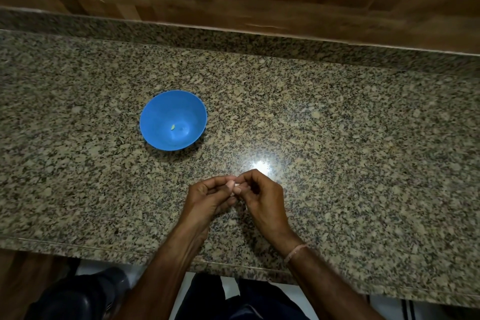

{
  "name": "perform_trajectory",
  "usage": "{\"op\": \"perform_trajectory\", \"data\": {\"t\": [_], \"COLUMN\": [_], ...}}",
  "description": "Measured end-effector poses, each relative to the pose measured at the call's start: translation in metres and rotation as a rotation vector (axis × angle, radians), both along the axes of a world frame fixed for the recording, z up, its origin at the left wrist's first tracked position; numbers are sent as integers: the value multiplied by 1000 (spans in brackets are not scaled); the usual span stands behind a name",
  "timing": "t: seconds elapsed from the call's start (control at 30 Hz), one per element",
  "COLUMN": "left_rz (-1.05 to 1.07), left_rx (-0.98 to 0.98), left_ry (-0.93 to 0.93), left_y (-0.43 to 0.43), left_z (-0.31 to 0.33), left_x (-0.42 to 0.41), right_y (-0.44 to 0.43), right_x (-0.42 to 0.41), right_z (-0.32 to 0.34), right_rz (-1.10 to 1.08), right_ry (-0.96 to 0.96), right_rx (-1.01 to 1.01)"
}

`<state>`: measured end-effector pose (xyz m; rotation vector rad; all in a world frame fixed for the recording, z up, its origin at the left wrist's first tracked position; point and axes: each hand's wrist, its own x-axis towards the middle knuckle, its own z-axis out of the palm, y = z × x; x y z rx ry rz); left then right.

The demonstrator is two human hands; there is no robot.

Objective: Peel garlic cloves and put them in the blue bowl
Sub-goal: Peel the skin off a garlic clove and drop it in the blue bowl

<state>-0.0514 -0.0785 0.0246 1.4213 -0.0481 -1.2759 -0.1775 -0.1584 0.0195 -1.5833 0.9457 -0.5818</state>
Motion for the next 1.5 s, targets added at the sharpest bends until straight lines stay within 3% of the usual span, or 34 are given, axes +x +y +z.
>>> {"op": "perform_trajectory", "data": {"t": [0.27, 0.3, 0.43, 0.5, 0.57, 0.77, 1.07, 1.5], "left_rz": [110, 101, -110, -233, -319, -192, -340, -402], "left_rx": [50, 67, 133, 73, 51, 272, 231, 225], "left_ry": [-36, -148, -971, -1193, -1299, -1337, -1309, -1273], "left_y": [-4, -4, -2, 0, 4, 40, 58, 62], "left_z": [-10, -14, -23, -31, -39, -48, -63, -56], "left_x": [1, 4, 16, 22, 24, -7, -3, 1], "right_y": [5, 3, -1, -1, 1, 7, 25, 65], "right_x": [9, 8, -9, -18, -23, -20, 1, 1], "right_z": [-14, -13, -15, -21, -26, -31, -16, -27], "right_rz": [29, 20, 6, 49, 93, 188, 182, 89], "right_ry": [57, 44, 68, 150, 225, 435, 675, 823], "right_rx": [-126, -98, -24, -32, -8, -33, -165, -604]}}
